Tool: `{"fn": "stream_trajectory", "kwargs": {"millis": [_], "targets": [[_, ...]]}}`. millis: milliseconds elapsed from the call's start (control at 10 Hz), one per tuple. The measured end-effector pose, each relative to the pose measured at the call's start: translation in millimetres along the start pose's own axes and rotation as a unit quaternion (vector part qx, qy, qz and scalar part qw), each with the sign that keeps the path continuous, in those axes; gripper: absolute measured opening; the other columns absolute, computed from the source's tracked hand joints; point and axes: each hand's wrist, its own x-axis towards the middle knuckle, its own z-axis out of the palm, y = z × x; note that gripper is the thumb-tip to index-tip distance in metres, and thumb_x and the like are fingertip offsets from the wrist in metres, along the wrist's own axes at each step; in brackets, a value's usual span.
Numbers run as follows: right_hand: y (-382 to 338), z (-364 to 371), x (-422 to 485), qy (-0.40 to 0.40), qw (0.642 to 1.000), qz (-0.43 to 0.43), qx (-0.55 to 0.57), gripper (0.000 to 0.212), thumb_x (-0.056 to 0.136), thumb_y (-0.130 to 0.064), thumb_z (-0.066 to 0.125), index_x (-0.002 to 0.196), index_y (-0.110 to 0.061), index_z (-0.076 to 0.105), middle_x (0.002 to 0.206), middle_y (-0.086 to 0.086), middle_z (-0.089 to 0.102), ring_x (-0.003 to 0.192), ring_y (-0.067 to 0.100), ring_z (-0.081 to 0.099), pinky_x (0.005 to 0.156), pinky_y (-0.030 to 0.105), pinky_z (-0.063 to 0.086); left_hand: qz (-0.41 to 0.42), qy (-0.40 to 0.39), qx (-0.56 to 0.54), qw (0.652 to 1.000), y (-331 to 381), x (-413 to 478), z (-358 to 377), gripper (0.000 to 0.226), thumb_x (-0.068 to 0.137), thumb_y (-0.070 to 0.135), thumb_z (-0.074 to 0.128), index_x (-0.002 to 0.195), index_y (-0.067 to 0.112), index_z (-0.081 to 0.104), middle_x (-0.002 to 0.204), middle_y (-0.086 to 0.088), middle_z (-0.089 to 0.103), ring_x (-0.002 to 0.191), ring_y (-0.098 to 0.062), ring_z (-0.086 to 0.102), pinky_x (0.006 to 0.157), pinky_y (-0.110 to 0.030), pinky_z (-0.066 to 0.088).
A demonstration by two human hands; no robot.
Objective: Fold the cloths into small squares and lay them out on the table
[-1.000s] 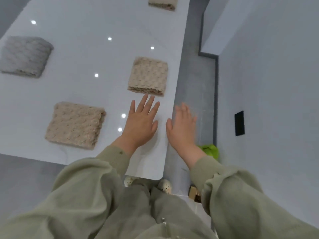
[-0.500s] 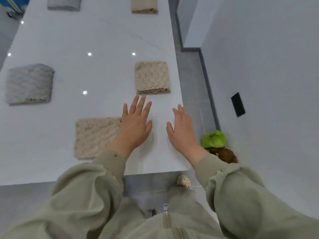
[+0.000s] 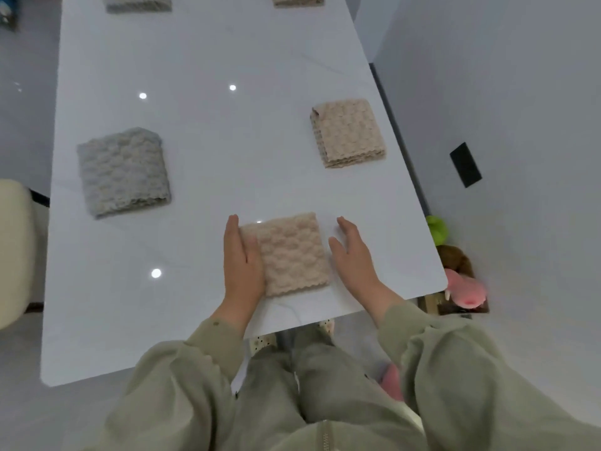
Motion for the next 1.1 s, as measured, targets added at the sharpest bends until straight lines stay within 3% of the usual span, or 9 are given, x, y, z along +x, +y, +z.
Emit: {"fn": "stream_trajectory", "kwargs": {"millis": [100, 200, 400, 600, 700, 800, 900, 1000, 1100], "targets": [[-12, 17, 5, 0.001, 0.999, 0.004, 0.044, 0.048, 0.098, -0.018, 0.044, 0.144, -0.017, 0.031, 0.148, -0.002, 0.036, 0.136, 0.012, 0.033, 0.106, 0.022, 0.029, -0.039, 0.008, -0.044, 0.998, -3, -2, 6, 0.049, 0.103, 0.024, 0.028, 0.15, 0.015, 0.016, 0.156, 0.003, 0.019, 0.142, -0.009, 0.018, 0.115, -0.022, 0.014], [-21, 35, 8, -0.01, 0.999, -0.007, 0.042, 0.048, 0.096, -0.018, 0.044, 0.143, -0.018, 0.033, 0.144, -0.005, 0.041, 0.129, 0.007, 0.038, 0.1, 0.017, 0.031, -0.041, 0.014, -0.059, 0.997, -6, -3, 11, 0.049, 0.102, 0.02, 0.031, 0.149, 0.015, 0.017, 0.155, 0.002, 0.021, 0.141, -0.009, 0.02, 0.113, -0.019, 0.016], [-21, 38, 6, -0.002, 0.999, -0.015, 0.051, 0.049, 0.097, -0.017, 0.044, 0.144, -0.016, 0.032, 0.145, -0.003, 0.039, 0.132, 0.01, 0.037, 0.106, 0.021, 0.03, -0.036, 0.034, -0.071, 0.996, -11, -3, 11, 0.05, 0.101, 0.017, 0.034, 0.149, 0.013, 0.018, 0.155, 0.002, 0.022, 0.141, -0.008, 0.02, 0.113, -0.019, 0.016], [-16, 50, -3, -0.012, 0.999, -0.025, 0.038, 0.056, 0.095, -0.014, 0.047, 0.147, -0.015, 0.027, 0.148, -0.001, 0.038, 0.134, 0.012, 0.037, 0.112, 0.035, 0.032, -0.009, 0.023, -0.029, 0.999, -13, -3, 13, 0.051, 0.101, 0.016, 0.034, 0.149, 0.012, 0.016, 0.156, -0.001, 0.02, 0.142, -0.011, 0.019, 0.108, -0.011, 0.012], [-16, 48, -4, -0.01, 0.999, -0.039, 0.016, 0.055, 0.095, -0.016, 0.046, 0.146, -0.014, 0.027, 0.147, -0.001, 0.038, 0.132, 0.009, 0.038, 0.112, 0.026, 0.03, 0.013, 0.009, 0.019, 1.0, -13, -2, 10, 0.054, 0.1, 0.016, 0.035, 0.15, 0.012, 0.013, 0.157, -0.003, 0.014, 0.144, -0.014, 0.012, 0.116, -0.021, 0.009], [-19, 34, -2, -0.003, 0.996, -0.068, -0.062, 0.054, 0.098, -0.022, 0.043, 0.147, -0.011, 0.024, 0.152, 0.002, 0.03, 0.135, 0.007, 0.03, 0.109, 0.013, 0.019, 0.109, 0.0, 0.202, 0.973, -4, 4, 7, 0.062, 0.092, 0.025, 0.033, 0.149, 0.011, 0.016, 0.159, -0.007, 0.006, 0.146, -0.02, -0.001, 0.118, -0.039, -0.002], [-27, 12, 4, 0.036, 0.981, -0.089, -0.167, 0.057, 0.098, -0.027, 0.04, 0.148, -0.011, 0.02, 0.158, 0.007, 0.013, 0.145, 0.017, 0.013, 0.118, 0.032, 0.011, 0.222, -0.043, 0.337, 0.914, 22, 12, 14, 0.061, 0.092, 0.025, 0.037, 0.149, 0.012, 0.019, 0.158, -0.01, 0.006, 0.146, -0.025, -0.003, 0.114, -0.047, -0.005], [-42, -21, 11, 0.099, 0.95, -0.114, -0.273, 0.058, 0.097, -0.029, 0.039, 0.148, -0.009, 0.019, 0.158, 0.01, 0.008, 0.146, 0.022, 0.009, 0.118, 0.043, 0.006, 0.314, -0.04, 0.409, 0.856, 66, 23, 26, 0.061, 0.095, 0.027, 0.043, 0.15, 0.013, 0.018, 0.158, -0.012, 0.008, 0.146, -0.03, 0.0, 0.113, -0.053, -0.001], [-59, -60, 11, 0.176, 0.91, -0.131, -0.351, 0.058, 0.097, -0.031, 0.037, 0.148, -0.009, 0.019, 0.158, 0.011, 0.007, 0.146, 0.024, 0.007, 0.117, 0.047, 0.006, 0.362, -0.042, 0.461, 0.809, 110, 24, 38, 0.063, 0.097, 0.035, 0.036, 0.151, 0.016, 0.008, 0.159, -0.01, -0.004, 0.145, -0.029, -0.01, 0.113, -0.052, -0.006]]}}
